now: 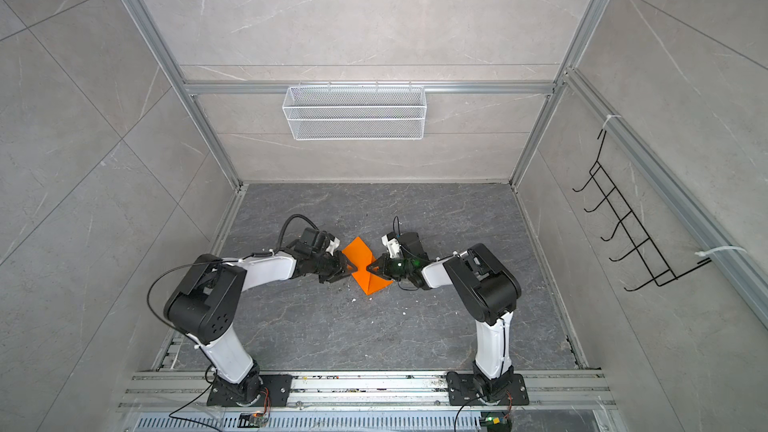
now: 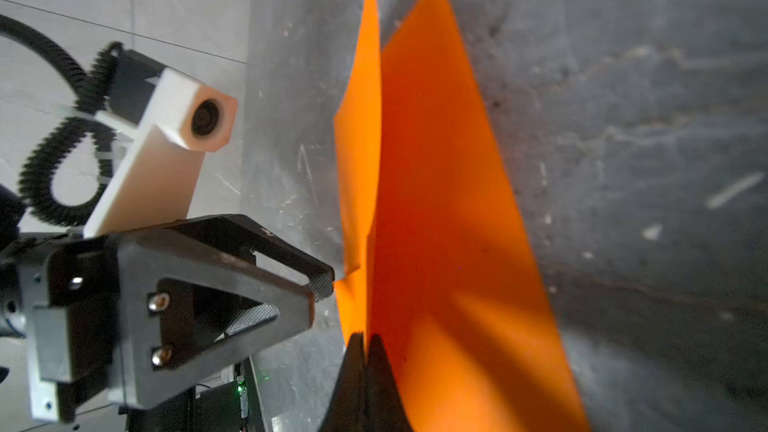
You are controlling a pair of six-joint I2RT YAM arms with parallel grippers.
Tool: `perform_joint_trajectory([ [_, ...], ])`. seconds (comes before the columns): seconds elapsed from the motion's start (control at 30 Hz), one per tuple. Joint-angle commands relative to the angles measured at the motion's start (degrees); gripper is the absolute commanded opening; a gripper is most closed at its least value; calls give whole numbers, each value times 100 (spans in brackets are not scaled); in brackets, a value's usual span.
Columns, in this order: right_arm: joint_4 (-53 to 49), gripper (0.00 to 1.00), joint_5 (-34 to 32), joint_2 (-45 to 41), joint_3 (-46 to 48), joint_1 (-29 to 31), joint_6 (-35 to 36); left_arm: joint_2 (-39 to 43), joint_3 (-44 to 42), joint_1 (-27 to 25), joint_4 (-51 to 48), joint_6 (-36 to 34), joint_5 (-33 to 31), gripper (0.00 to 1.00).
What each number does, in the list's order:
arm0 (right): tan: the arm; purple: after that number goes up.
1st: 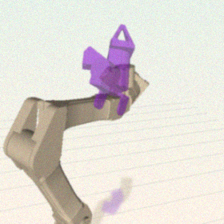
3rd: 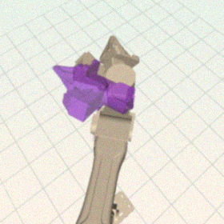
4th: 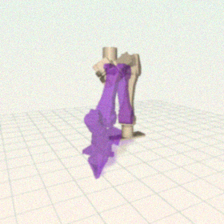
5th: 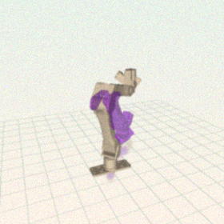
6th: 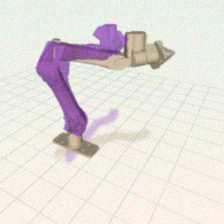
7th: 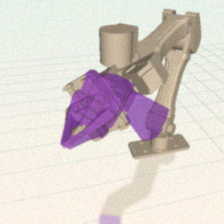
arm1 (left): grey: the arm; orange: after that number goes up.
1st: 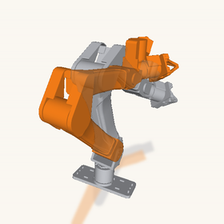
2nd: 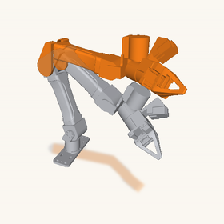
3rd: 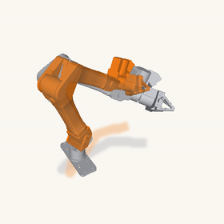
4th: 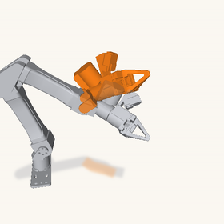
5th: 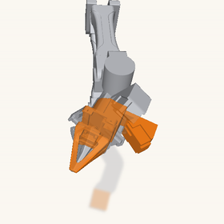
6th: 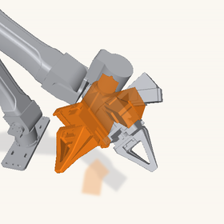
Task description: Fold a paper plane with a square sheet of paper (pick it up from the middle)
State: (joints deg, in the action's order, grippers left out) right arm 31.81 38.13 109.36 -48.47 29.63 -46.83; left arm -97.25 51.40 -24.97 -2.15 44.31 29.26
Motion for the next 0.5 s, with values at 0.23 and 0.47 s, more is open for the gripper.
perform_joint_trajectory([
  [0.23, 1507, 0, 51, -1084, -30, -223, -1393, 1777, -805, 164, 2147, 1010, 818, 87],
  [0.47, 1819, 0, 34, -1329, -127, -242, -2104, 1839, -961, -28, 3122, 1512, 1046, 88],
])
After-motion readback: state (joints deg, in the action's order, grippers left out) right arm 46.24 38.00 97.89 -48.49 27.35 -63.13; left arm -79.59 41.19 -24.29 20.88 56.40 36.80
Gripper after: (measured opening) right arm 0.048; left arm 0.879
